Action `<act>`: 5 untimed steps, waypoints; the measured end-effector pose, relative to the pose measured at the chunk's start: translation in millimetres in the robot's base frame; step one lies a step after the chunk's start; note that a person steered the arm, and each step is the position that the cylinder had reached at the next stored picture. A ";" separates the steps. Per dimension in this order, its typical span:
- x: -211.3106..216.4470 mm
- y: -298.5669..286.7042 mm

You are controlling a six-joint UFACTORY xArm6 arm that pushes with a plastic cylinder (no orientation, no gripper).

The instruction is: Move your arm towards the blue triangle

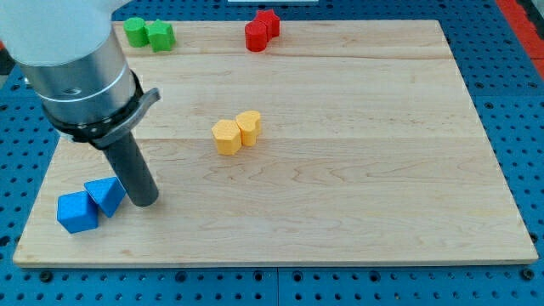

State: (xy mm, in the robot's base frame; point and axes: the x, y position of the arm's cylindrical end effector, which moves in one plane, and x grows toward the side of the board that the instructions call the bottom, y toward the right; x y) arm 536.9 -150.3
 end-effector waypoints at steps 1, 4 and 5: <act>25.0 33.6; 61.2 -2.0; 55.1 -5.2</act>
State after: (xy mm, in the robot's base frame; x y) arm 592.0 -155.5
